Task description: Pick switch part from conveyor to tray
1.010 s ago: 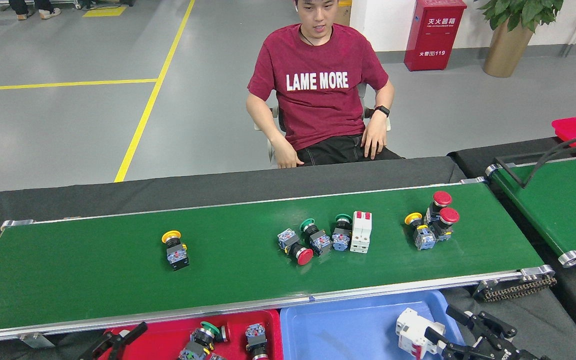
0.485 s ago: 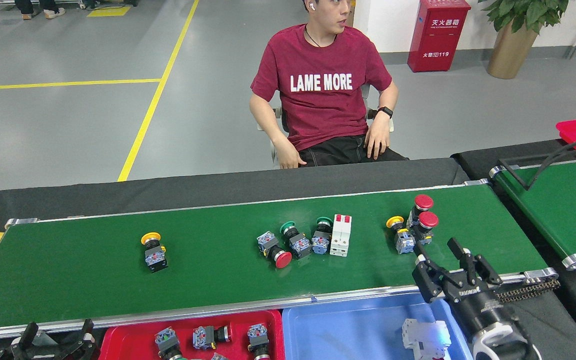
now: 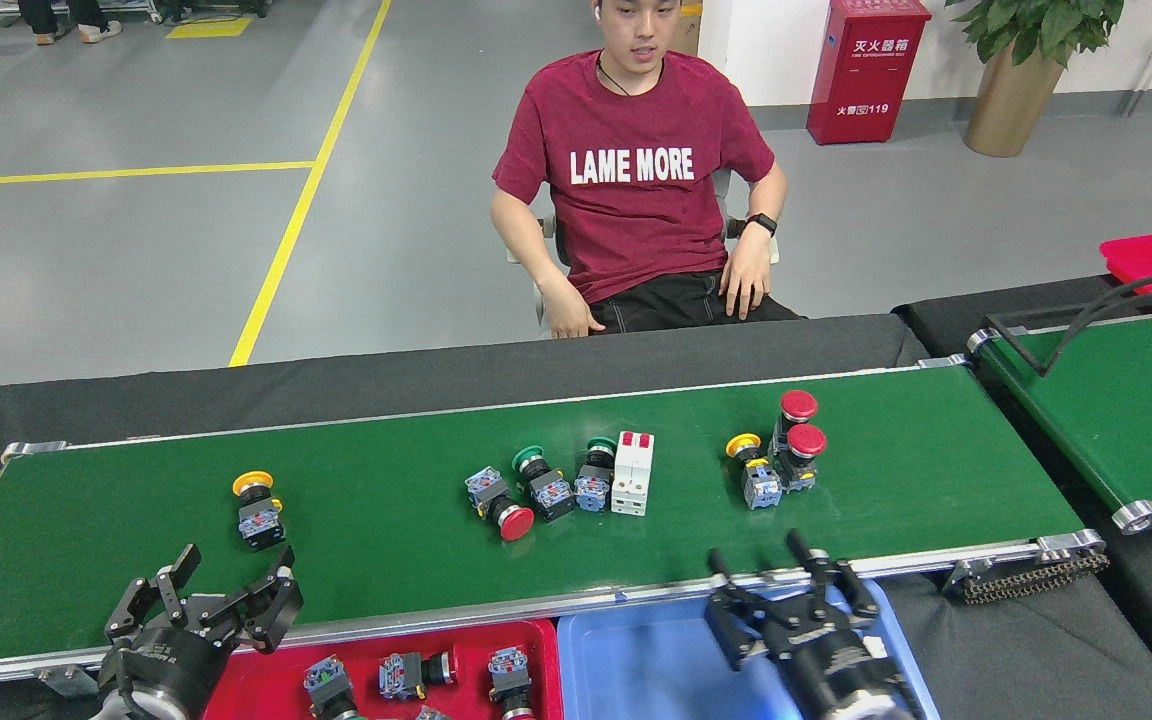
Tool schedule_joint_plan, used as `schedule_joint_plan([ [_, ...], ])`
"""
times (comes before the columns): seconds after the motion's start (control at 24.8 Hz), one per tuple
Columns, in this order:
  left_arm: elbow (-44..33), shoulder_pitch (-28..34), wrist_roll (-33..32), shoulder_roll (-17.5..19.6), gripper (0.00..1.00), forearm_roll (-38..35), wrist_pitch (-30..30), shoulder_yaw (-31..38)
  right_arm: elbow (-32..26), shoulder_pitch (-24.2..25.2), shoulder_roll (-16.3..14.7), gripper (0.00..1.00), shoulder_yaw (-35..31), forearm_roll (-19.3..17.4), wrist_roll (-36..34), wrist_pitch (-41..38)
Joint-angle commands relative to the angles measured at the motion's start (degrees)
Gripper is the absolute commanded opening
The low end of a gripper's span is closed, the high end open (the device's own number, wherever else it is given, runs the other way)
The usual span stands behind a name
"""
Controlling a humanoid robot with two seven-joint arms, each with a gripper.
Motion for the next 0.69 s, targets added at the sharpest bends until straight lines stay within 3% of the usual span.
schedule_joint_plan([
  [0.0,2.7,-2.7,0.0,0.5,1.00,-0.5,0.3,0.4,4.0,-5.1,2.2,0.88,3.3,0.1,-0.5,6.9],
  [0.08,5.7,-5.2,0.0,1.0,1.00,-0.7,1.4,0.2,10.4,-10.6,4.4,0.91,7.3,0.0,-0.6,11.9],
  [0.2,9.1,-8.2,0.1,1.1,1.00,-0.7,2.7,0.2,19.3,-17.0,4.5,0.91,12.7,-1.4,-0.9,15.2],
  [0.28,11.3,-9.9,0.4,1.0,0.99,-0.8,3.5,0.2,20.1,-18.5,4.5,0.90,14.8,-4.2,-0.9,15.8],
  [0.36,13.5,-12.4,0.5,0.9,0.94,-1.5,6.6,-0.1,21.4,-20.5,4.5,0.80,15.8,-7.6,-1.1,15.5],
  [0.48,17.3,-13.9,3.3,1.0,0.59,-5.7,9.4,-2.3,24.3,-23.7,4.6,0.52,16.9,-9.0,-3.5,14.0],
  [0.53,18.4,-13.9,5.3,1.0,0.41,-6.2,9.7,-2.5,25.4,-24.8,4.6,0.39,16.9,-9.3,-3.6,12.0],
  [0.65,20.7,-13.4,11.1,0.9,0.13,-6.2,9.6,-2.6,28.0,-25.8,4.7,0.02,17.0,-9.3,-3.8,8.4],
])
